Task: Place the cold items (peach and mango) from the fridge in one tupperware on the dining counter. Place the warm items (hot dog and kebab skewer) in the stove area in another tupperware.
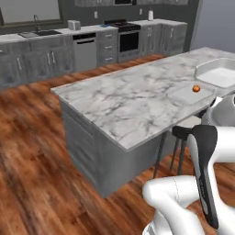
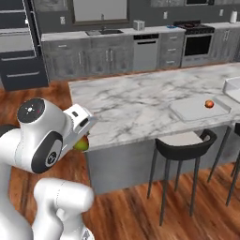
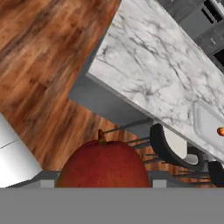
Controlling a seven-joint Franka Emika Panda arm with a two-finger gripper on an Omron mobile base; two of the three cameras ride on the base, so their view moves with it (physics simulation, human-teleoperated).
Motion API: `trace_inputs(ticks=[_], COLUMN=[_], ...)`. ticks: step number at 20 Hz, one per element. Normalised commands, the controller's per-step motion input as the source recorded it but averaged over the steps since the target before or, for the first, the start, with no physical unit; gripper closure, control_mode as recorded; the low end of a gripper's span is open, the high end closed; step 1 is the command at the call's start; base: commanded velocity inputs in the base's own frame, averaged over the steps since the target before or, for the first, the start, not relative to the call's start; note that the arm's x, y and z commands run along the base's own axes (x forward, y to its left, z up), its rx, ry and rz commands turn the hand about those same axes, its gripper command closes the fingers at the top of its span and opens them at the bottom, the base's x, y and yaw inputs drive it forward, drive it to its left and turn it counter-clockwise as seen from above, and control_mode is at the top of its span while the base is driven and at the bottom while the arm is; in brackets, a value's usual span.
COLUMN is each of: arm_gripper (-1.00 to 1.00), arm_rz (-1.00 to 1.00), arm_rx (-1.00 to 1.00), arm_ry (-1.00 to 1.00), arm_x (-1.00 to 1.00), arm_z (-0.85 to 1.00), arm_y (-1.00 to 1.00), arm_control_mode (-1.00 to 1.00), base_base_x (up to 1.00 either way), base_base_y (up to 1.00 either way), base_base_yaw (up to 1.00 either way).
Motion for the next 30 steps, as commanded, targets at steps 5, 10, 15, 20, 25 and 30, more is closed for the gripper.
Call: trace_inputs(ticks=[5, 10, 15, 20, 25, 30], arm_gripper=[1.00, 1.00, 1.00, 1.00, 1.00, 1.00], arm_rz=[0.00, 0.00, 0.00, 0.00, 0.00, 0.00], arm_rx=[0.00, 0.00, 0.00, 0.00, 0.00, 0.00], arm_ry=[0.00, 0.00, 0.00, 0.00, 0.00, 0.00], arm_x=[0.00, 0.00, 0.00, 0.00, 0.00, 0.00], arm_z=[0.00, 0.00, 0.00, 0.00, 0.00, 0.00], arm_y=[0.00, 0.00, 0.00, 0.00, 0.00, 0.00], arm_control_mode=[1.00, 1.00, 1.00, 1.00, 1.00, 1.00], base_base_x=[0.06, 0.01, 0.00, 0.13, 0.34, 0.50], base_base_y=[-1.00, -1.00, -1.00, -1.00, -1.00, -0.93], base_base_yaw=[0.26, 0.26, 0.28, 0.26, 0.29, 0.35])
